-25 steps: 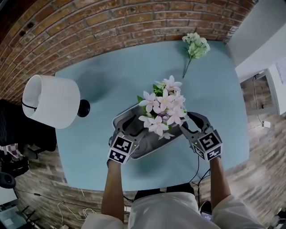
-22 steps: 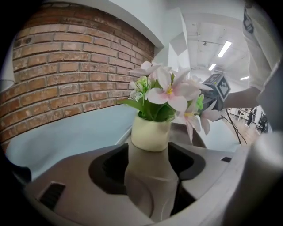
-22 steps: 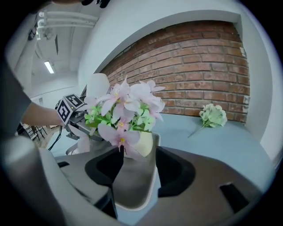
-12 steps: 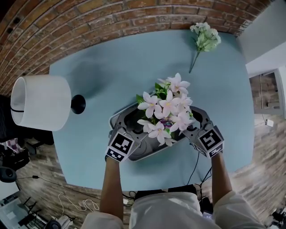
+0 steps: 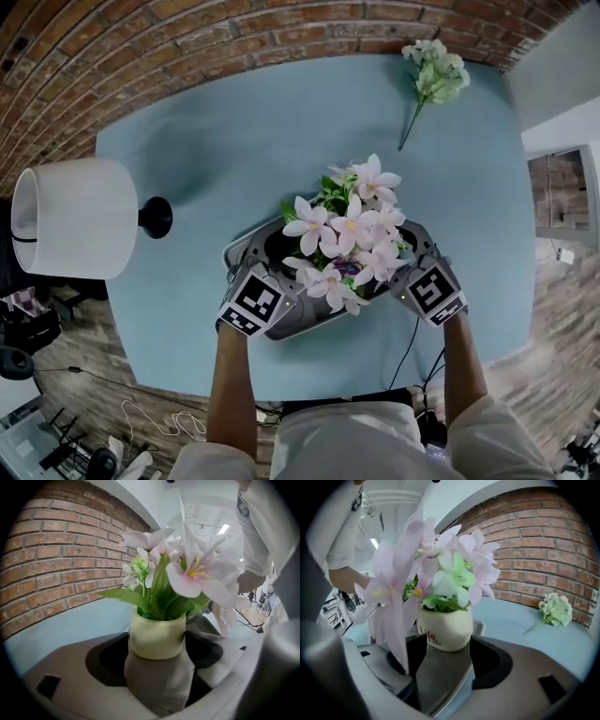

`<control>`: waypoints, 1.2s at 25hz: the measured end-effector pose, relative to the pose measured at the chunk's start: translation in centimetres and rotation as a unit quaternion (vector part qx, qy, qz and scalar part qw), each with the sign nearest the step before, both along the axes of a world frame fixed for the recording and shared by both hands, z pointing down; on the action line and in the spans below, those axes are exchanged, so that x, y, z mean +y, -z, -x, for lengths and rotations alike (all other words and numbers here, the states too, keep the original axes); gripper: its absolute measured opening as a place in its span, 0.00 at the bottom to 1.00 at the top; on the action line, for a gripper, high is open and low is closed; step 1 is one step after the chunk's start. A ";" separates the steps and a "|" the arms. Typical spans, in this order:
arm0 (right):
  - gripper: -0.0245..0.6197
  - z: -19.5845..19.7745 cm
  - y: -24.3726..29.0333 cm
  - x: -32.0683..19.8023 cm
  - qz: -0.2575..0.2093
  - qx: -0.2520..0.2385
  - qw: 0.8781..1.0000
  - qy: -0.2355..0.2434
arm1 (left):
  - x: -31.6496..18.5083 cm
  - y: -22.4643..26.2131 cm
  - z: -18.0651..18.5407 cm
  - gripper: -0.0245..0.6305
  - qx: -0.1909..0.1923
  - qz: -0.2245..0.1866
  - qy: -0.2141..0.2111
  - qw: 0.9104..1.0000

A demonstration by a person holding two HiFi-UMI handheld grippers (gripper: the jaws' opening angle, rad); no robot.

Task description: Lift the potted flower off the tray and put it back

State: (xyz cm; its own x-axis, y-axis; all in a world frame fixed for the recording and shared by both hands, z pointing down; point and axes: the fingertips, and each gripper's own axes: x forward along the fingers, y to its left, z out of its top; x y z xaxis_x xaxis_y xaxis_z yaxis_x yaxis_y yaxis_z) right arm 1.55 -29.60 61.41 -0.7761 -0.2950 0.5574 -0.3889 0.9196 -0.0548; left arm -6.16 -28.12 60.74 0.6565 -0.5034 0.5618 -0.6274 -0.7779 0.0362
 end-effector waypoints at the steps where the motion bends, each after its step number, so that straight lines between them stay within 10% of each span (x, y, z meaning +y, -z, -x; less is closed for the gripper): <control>1: 0.52 0.1 -0.1 0.1 0.001 0.002 1.000 0.004 | 0.0 -0.1 -0.1 0.66 -0.001 0.003 -0.003 1.000; 30: 0.49 1.2 4.8 2.0 -0.017 -0.014 1.000 -0.004 | 1.7 4.6 -0.5 0.66 0.032 -0.019 0.027 0.999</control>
State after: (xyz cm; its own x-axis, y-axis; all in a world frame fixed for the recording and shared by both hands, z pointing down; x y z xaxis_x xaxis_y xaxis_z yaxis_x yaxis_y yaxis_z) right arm 0.34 -27.59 56.56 -0.7882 -0.3203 0.5256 -0.3955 0.9178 -0.0338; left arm -5.69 -26.44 56.19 0.6626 -0.5583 0.4993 -0.6652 -0.7451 0.0496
